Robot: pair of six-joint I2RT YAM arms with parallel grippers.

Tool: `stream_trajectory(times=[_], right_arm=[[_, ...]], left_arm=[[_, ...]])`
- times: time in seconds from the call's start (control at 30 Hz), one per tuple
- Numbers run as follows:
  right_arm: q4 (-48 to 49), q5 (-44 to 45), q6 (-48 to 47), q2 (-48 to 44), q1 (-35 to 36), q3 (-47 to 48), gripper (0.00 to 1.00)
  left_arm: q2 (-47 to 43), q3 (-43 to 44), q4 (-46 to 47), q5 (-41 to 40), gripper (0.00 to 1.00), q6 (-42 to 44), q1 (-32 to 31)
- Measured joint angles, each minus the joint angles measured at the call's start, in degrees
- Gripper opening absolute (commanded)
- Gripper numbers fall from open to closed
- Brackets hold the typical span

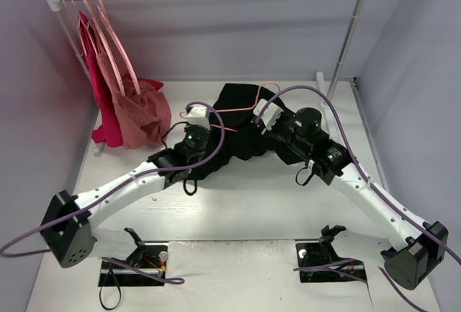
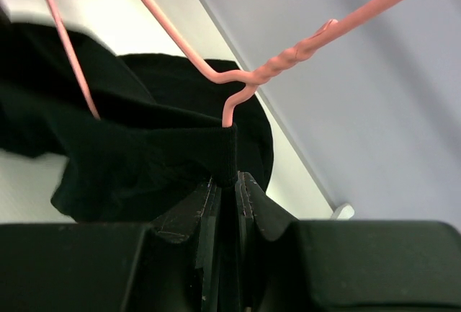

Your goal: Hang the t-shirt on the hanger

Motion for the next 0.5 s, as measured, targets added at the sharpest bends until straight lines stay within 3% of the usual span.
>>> stream_trajectory(times=[0.17, 0.5], right_arm=[[-2.0, 1.3, 0.5, -1.7, 0.5, -0.4, 0.0], [-6.0, 4.8, 1.0, -3.0, 1.8, -0.5, 0.0]], left_arm=[[-4.5, 0.6, -5.2, -1.0, 0.0, 0.0, 5.5], [-4.4, 8.9, -13.4, 2.2, 0.0, 0.8, 11.9]])
